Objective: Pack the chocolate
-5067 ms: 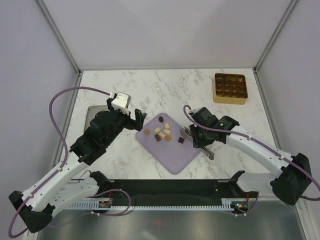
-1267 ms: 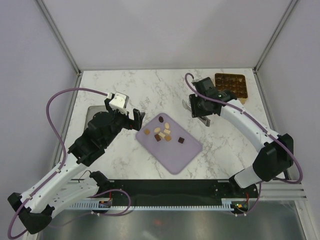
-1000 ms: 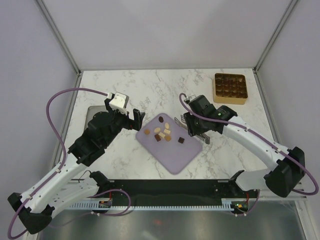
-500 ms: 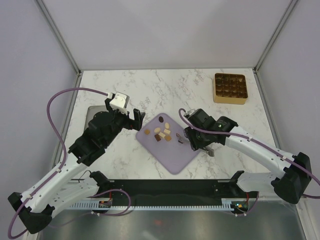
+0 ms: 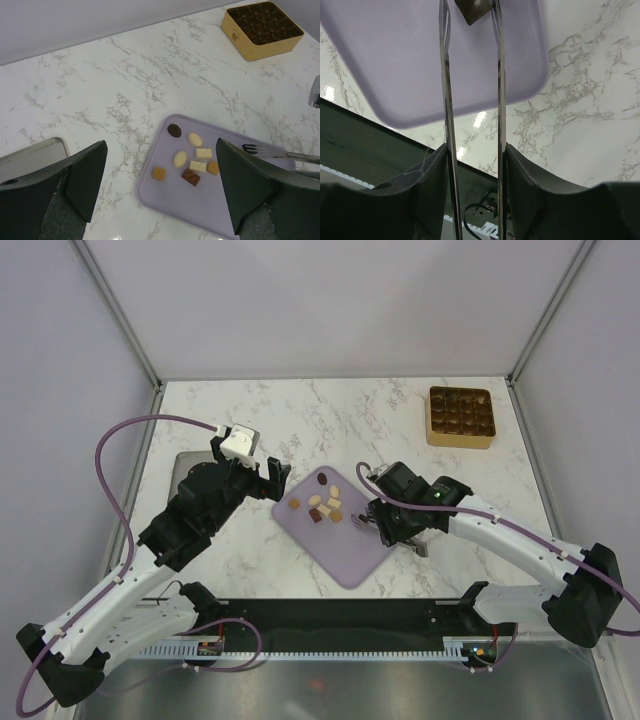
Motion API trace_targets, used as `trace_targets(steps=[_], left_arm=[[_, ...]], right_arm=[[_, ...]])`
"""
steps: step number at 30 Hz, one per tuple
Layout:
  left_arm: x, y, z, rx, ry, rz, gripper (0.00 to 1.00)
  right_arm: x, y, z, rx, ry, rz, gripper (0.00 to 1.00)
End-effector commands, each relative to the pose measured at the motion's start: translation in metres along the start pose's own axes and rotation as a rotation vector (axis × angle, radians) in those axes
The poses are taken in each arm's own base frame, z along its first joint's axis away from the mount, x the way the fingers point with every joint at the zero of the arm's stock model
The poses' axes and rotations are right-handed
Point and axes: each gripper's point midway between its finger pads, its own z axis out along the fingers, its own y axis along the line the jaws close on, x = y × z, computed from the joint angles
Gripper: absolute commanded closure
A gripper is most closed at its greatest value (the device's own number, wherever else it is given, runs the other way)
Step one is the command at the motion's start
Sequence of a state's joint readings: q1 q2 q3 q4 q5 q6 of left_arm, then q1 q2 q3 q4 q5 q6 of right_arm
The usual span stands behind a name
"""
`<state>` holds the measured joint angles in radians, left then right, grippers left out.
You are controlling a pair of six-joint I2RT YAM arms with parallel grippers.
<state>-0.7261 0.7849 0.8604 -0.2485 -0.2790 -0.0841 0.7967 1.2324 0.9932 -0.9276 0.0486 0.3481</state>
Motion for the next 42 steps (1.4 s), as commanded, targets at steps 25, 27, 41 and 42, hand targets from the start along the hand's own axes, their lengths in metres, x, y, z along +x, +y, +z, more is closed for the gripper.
trace_targets(steps=[25,27,41,42], left_arm=[[-0.009,0.001,-0.001,-0.001,-0.037,0.026,0.03],[-0.009,0.001,-0.002,-0.001,-0.037,0.027,0.03],[-0.010,0.001,-0.002,0.000,-0.040,0.026,0.03],[-0.011,0.001,-0.002,0.000,-0.041,0.025,0.03]], right_arm=[[-0.068,0.001,-0.022,0.066,-0.151,0.014,0.62],[-0.082,-0.007,-0.028,0.096,-0.182,0.018,0.63],[-0.186,-0.184,-0.073,0.388,-0.392,0.369,0.66],[-0.192,-0.198,-0.077,0.420,-0.409,0.404,0.67]])
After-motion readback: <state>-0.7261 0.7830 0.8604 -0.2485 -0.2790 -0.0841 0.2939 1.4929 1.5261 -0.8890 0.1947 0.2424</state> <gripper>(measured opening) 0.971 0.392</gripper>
